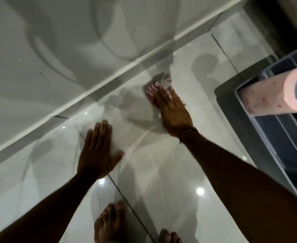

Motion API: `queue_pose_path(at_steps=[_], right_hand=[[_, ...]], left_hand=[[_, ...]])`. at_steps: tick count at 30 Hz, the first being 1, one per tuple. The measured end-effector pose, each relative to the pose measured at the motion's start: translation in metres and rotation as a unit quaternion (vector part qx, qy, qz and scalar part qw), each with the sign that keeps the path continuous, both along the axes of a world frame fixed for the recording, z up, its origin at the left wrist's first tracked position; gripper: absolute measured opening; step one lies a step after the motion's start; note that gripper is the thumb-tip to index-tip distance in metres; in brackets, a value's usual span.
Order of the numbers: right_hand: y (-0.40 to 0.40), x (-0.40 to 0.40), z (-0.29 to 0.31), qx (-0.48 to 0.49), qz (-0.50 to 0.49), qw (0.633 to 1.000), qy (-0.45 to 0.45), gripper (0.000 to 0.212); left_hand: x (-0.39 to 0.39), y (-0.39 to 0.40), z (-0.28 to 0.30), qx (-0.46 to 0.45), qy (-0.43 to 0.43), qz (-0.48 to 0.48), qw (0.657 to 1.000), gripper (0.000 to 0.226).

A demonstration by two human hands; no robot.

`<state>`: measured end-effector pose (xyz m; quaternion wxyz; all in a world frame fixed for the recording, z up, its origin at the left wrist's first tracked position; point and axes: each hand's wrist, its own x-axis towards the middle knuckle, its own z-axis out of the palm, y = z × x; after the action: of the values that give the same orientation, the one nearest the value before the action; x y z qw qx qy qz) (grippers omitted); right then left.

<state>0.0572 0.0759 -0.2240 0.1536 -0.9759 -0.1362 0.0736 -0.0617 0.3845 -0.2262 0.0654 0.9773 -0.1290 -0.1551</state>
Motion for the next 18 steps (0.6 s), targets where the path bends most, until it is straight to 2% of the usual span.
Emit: queue_pose_path(at_steps=[4,7,12,18], right_hand=[[-0.064,0.080,-0.011,-0.043,-0.071,0.996,-0.040,0.080],[-0.099,0.139,-0.002,-0.013,-0.164,0.985,-0.051,0.086],[-0.119,0.189,0.001,-0.012,-0.250,0.967,-0.041,0.077],[-0.077,0.165,-0.005,0.023,-0.185,0.980,-0.072,0.064]], left_hand=[[0.001,0.002,-0.006,0.007,-0.009,0.002,1.000,0.104],[0.001,0.001,-0.010,0.011,-0.021,0.005,1.000,0.103],[0.001,0.002,-0.012,0.010,-0.035,0.002,0.999,0.103],[0.004,0.001,-0.008,0.009,-0.019,0.007,1.000,0.103]])
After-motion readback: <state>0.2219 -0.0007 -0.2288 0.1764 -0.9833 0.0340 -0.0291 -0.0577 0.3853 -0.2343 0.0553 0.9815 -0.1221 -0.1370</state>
